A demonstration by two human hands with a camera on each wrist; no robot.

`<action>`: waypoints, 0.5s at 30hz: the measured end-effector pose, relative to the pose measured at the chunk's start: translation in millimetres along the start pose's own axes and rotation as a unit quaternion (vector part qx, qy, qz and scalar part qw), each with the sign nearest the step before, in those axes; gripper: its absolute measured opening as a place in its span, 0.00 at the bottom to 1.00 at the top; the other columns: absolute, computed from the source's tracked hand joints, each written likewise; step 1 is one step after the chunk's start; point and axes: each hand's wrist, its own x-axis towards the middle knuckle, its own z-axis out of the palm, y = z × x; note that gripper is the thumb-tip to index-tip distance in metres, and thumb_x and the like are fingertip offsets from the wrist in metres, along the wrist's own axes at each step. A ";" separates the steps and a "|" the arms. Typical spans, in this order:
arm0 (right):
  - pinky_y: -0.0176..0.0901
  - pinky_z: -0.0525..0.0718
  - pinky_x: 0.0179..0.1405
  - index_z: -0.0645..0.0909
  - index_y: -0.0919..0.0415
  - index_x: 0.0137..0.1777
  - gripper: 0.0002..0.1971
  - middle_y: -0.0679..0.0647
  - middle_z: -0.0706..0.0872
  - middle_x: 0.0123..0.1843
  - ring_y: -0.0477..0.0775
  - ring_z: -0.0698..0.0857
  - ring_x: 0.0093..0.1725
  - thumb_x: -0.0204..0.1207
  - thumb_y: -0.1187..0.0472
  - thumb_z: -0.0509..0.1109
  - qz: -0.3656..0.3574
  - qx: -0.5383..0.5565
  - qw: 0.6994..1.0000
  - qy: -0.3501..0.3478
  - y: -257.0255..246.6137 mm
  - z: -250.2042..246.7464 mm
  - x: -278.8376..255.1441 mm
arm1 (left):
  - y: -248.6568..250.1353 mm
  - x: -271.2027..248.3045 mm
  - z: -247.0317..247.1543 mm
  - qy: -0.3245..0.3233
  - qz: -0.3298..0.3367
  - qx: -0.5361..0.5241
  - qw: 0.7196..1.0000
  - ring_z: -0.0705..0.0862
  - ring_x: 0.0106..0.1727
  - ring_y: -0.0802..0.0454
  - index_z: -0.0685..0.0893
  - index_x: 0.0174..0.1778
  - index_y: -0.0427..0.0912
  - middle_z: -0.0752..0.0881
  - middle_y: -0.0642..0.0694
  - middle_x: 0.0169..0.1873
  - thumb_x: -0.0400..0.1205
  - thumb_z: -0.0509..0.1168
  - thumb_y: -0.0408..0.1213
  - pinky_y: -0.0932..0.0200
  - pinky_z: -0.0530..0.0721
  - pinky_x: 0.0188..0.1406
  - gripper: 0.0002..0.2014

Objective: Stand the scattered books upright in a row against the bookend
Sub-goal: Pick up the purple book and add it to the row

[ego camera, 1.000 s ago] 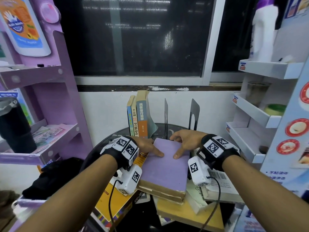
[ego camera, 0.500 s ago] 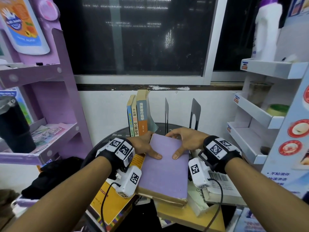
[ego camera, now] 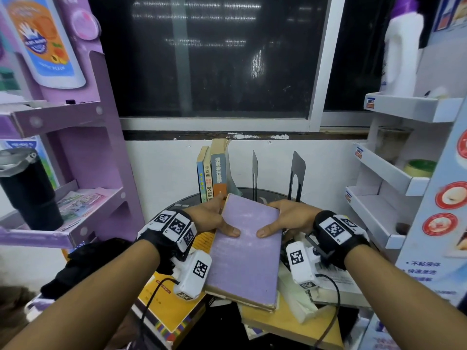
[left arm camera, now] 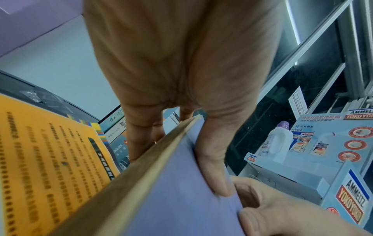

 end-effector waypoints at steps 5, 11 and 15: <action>0.59 0.90 0.46 0.81 0.56 0.59 0.30 0.59 0.88 0.56 0.62 0.89 0.53 0.57 0.60 0.89 -0.023 0.014 0.999 0.031 -11.2 -6.1 -5.5 | 10.7 -9.0 -1.7 0.022 0.032 -0.016 0.999 0.79 0.62 0.44 0.58 0.79 0.47 0.79 0.53 0.52 0.69 0.75 0.20 0.43 0.83 0.60 0.47; 0.46 0.87 0.39 0.78 0.53 0.62 0.38 0.52 0.85 0.55 0.57 0.86 0.52 0.51 0.58 0.90 -0.103 -0.021 0.984 0.145 -45.8 -20.3 -15.1 | 32.5 -18.1 -18.5 0.076 0.109 0.001 0.991 0.81 0.62 0.42 0.66 0.75 0.50 0.79 0.44 0.59 0.66 0.79 0.22 0.41 0.83 0.60 0.45; 0.45 0.83 0.51 0.77 0.50 0.63 0.38 0.50 0.82 0.58 0.52 0.82 0.56 0.52 0.57 0.90 -0.164 -0.058 0.957 0.233 -61.4 -17.4 -17.9 | 38.9 -22.2 -31.1 0.115 0.160 -0.012 0.980 0.83 0.58 0.48 0.64 0.77 0.55 0.81 0.45 0.57 0.66 0.77 0.19 0.51 0.88 0.50 0.48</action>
